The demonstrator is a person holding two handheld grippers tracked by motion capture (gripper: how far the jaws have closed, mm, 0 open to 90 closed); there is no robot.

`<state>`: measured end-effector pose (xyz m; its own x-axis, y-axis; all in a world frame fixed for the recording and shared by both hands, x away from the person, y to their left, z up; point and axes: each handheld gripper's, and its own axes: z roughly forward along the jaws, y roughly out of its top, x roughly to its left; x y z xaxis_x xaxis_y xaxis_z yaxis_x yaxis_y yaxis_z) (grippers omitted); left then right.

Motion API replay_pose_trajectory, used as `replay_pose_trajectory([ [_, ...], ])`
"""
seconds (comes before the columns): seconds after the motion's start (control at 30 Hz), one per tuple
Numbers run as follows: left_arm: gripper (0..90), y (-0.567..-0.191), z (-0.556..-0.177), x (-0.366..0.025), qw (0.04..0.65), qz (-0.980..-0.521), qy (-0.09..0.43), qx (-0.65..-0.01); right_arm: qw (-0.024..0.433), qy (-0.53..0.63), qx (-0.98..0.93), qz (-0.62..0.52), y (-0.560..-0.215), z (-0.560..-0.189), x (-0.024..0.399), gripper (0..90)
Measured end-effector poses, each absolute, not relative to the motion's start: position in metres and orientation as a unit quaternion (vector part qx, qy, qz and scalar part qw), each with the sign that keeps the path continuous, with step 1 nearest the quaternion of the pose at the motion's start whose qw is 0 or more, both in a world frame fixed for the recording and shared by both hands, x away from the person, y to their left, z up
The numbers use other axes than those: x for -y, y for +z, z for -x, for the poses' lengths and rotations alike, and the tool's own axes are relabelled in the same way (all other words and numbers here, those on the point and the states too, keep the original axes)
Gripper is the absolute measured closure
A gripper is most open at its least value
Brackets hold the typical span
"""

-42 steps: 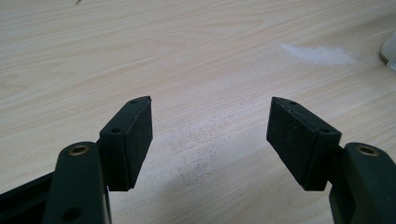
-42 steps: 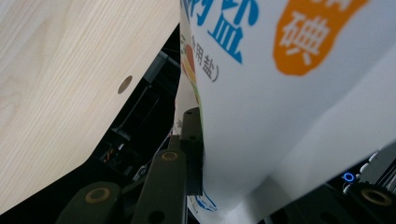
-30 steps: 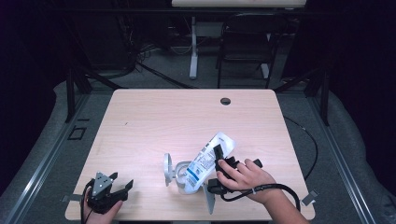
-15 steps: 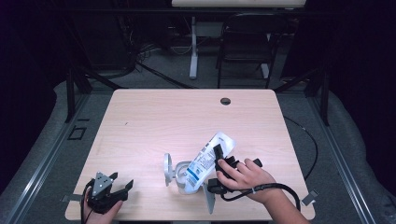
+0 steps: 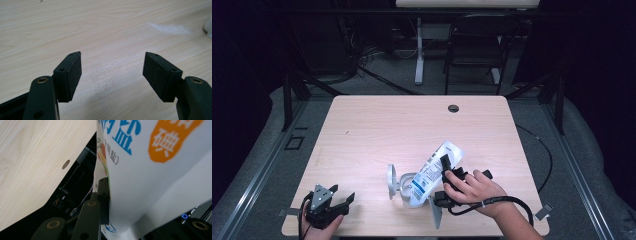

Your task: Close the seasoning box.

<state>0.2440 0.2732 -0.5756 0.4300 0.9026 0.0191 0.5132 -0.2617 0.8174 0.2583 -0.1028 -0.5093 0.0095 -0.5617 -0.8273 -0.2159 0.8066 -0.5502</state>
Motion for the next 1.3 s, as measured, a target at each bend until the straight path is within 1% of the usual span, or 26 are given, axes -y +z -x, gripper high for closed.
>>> replay_pose_trajectory([
  [0.37, 31.8, -0.5756, -0.2440, -0.2732, 0.385, -0.753, 0.253, -0.470, 0.651, -0.131, -0.692, 0.283, -0.5097, -0.2585, 0.1030, 77.5],
  [0.47, 31.7, -0.5758, -0.2438, -0.2729, 0.386, -0.752, 0.252, -0.471, 0.652, -0.158, -0.685, 0.284, -0.5074, -0.2554, 0.1010, 77.6],
  [1.3, 31.8, -0.5757, -0.2437, -0.2726, 0.386, -0.752, 0.254, -0.471, 0.656, -0.157, -0.680, 0.287, -0.5070, -0.2550, 0.0999, 79.1],
])
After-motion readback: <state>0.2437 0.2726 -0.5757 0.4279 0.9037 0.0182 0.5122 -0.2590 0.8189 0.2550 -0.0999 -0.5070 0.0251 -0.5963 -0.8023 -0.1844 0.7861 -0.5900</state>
